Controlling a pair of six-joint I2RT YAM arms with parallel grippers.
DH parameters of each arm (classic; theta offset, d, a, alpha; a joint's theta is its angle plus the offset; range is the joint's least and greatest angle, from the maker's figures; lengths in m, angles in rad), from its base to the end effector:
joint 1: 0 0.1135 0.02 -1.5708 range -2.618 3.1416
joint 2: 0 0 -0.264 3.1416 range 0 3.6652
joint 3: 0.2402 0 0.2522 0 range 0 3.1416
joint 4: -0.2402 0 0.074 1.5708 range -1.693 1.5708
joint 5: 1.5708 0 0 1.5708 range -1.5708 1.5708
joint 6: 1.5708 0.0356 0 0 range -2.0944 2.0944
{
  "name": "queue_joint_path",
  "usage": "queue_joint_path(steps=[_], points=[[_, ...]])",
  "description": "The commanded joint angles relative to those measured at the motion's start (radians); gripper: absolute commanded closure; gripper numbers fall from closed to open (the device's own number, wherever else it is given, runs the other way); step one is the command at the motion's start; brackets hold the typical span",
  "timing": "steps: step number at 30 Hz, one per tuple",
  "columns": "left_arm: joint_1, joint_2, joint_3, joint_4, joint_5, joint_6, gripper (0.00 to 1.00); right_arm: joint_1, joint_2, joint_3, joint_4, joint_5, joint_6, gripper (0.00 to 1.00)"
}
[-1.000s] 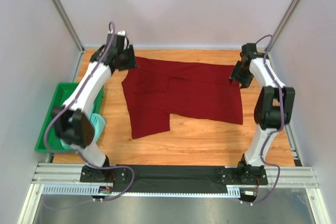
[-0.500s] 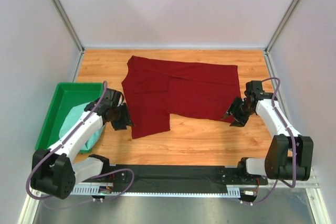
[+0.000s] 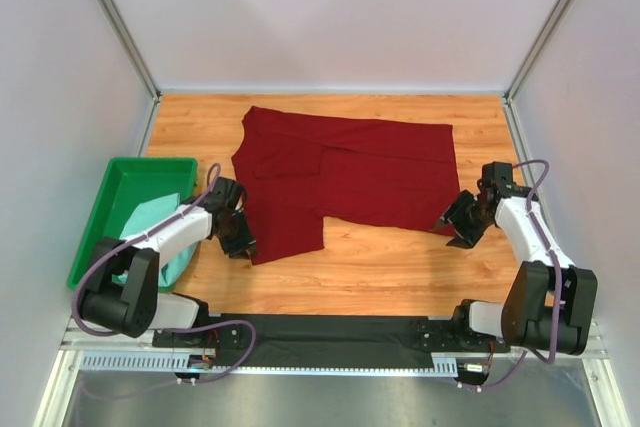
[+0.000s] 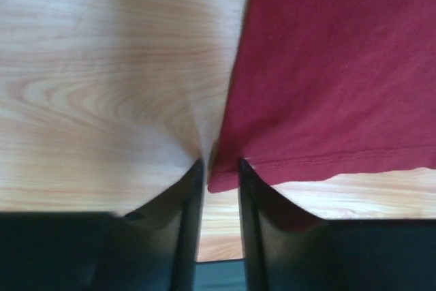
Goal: Fold and stack the t-shirts
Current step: Fold the tshirt
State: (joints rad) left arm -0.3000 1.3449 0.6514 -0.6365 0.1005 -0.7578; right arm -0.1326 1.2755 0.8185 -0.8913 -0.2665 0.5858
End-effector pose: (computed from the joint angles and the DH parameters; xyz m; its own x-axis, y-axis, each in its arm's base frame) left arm 0.2031 -0.0666 0.1541 -0.8917 -0.4400 -0.1062 -0.4075 0.8825 -0.2347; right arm 0.2127 -0.0189 0.2062 -0.7669 0.6404 -0.0419 0.5928 0.7319 0.3360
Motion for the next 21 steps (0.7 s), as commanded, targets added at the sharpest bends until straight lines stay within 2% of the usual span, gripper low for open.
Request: queue_joint_path(steps=[1, 2, 3, 8, 15, 21], points=[[-0.007, 0.039, -0.033, 0.079, 0.031, -0.040, 0.69, -0.035, -0.005, -0.018, 0.017, 0.047, 0.045, 0.45], [-0.007, 0.043, -0.033, 0.098, 0.031, -0.038, 0.87, -0.054, -0.002, -0.024, 0.023, 0.053, 0.074, 0.45], [-0.007, 0.040, -0.007, 0.087, 0.012, -0.013, 1.00, -0.091, -0.011, -0.057, 0.075, 0.052, 0.110, 0.45], [-0.022, -0.062, 0.036, 0.009, -0.060, 0.057, 1.00, -0.153, 0.053, -0.084, 0.193, 0.041, 0.147, 0.47], [-0.030, -0.282, -0.001, -0.088, -0.076, 0.066, 1.00, -0.188, 0.211, -0.036, 0.245, 0.056, 0.123, 0.50], [-0.031, -0.282, -0.007, -0.078, -0.021, 0.094, 1.00, -0.190, 0.281, -0.022, 0.264, 0.073, 0.129, 0.53]])
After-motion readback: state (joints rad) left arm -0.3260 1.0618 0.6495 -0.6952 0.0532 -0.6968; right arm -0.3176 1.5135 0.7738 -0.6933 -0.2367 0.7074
